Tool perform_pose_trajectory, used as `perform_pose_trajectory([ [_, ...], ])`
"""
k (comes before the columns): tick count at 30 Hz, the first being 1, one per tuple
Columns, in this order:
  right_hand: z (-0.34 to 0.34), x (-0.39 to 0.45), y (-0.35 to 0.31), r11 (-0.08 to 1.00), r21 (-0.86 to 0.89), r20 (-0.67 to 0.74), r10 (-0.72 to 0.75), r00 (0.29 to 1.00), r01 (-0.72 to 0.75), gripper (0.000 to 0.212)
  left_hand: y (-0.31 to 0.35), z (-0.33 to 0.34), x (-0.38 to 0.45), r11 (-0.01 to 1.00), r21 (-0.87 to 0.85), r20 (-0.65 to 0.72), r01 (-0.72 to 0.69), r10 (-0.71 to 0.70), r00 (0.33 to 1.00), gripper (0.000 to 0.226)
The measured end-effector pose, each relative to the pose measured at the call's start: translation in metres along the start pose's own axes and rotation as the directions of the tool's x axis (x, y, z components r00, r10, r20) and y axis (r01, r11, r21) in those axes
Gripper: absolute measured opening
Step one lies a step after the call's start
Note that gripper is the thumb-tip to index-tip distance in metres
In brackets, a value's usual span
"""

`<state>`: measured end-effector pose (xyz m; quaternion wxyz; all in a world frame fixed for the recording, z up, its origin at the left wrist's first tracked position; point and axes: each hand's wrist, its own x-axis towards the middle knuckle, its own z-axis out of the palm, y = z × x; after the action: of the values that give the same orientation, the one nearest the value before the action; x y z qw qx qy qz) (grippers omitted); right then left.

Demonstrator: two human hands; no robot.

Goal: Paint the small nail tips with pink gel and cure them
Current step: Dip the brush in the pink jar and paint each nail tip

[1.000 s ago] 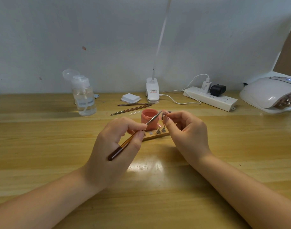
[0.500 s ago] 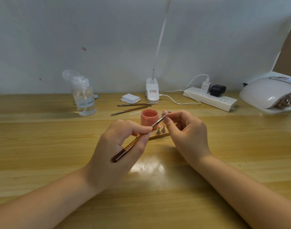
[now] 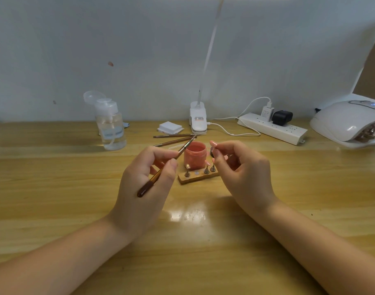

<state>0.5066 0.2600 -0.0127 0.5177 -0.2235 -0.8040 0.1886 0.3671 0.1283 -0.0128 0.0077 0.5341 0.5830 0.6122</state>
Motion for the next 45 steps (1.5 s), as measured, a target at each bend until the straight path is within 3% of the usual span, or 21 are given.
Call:
perform_pose_trajectory([
  [8,-0.011,0.026,-0.009,0.906,0.270,0.013,0.334,0.943,-0.325,0.004,-0.004,0.001,0.001,0.996,-0.077,-0.028,0.042,-0.044,0.999,0.015],
  [11,-0.013,0.038,-0.011,0.911,0.209,0.091,0.343,0.935,-0.355,0.004,-0.004,0.001,0.001,0.996,-0.075,-0.019,0.042,-0.044,0.999,0.016],
  [14,-0.005,0.036,-0.011,0.956,-0.039,0.200,0.293,0.935,-0.292,0.008,-0.003,0.002,0.001,0.996,-0.078,-0.026,0.041,-0.043,0.999,0.017],
  [17,0.007,0.022,-0.011,0.951,-0.233,0.211,0.251,0.945,-0.201,0.008,-0.004,0.001,0.001,0.994,-0.104,-0.038,0.046,-0.051,0.998,0.018],
  [25,0.024,0.001,-0.006,0.926,-0.325,0.244,0.280,0.929,-0.193,0.014,-0.005,0.002,0.001,0.990,-0.118,-0.036,0.071,-0.076,0.997,0.016],
  [34,0.027,0.000,-0.004,0.855,-0.514,0.327,0.277,0.903,-0.076,0.031,-0.005,0.002,0.000,0.993,-0.107,-0.035,0.057,-0.061,0.998,0.010],
  [39,0.029,-0.005,-0.011,0.859,-0.510,0.325,0.153,0.933,0.037,0.033,-0.005,0.002,0.002,0.994,-0.101,-0.041,0.051,-0.056,0.998,0.012],
  [45,0.036,-0.003,-0.014,0.833,-0.536,0.414,0.117,0.903,0.137,0.039,-0.005,0.002,0.001,0.992,-0.107,-0.051,0.064,-0.070,0.996,0.011],
])
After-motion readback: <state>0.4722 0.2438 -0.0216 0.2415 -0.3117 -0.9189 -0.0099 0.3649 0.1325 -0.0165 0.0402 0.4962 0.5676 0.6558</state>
